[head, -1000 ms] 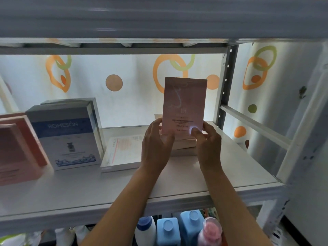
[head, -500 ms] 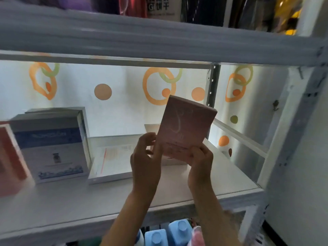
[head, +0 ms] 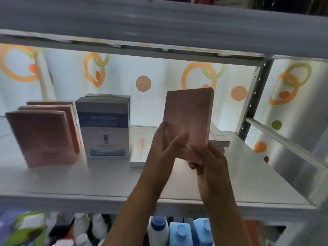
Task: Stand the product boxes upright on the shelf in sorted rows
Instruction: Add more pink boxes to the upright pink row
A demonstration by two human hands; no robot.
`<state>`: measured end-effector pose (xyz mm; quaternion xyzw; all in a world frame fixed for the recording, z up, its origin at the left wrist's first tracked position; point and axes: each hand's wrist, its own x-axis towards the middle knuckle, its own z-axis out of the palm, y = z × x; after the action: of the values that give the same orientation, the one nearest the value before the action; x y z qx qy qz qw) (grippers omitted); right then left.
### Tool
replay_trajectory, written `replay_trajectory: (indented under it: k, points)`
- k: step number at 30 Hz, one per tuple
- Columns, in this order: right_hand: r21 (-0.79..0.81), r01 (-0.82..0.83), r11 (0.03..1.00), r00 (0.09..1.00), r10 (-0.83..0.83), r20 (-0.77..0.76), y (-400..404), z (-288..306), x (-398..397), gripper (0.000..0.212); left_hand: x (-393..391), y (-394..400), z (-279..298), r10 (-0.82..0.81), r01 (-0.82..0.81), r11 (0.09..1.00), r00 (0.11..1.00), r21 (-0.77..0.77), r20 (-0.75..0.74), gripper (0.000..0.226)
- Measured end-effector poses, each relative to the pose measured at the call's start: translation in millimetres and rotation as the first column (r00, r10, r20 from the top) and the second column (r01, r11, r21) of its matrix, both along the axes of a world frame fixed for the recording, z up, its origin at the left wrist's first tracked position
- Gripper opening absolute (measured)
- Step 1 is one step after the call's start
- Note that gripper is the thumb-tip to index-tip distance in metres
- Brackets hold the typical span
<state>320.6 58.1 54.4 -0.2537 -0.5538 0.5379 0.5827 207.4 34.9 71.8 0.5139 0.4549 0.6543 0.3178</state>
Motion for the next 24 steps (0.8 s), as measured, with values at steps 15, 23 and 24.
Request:
replay_trajectory:
  k: [15,23,24]
  points:
    - [0.089,-0.039,0.995,0.994,0.03,0.106,-8.8,-0.5,-19.6,0.033,-5.7,-17.1,-19.1,-0.239,0.227,0.971,0.864,0.08,0.443,0.085]
    - [0.162,0.059,0.985,0.989,-0.08,0.122,-16.4,-3.9,-28.4,0.061,-34.3,-39.5,-17.9,0.007,-0.024,0.999,0.925,0.042,0.381,0.047]
    - [0.169,0.055,0.984,0.99,-0.076,0.121,-18.4,-4.6,-29.5,0.057,-37.4,-42.4,-16.9,0.048,-0.066,0.997,0.925,0.034,0.378,0.035]
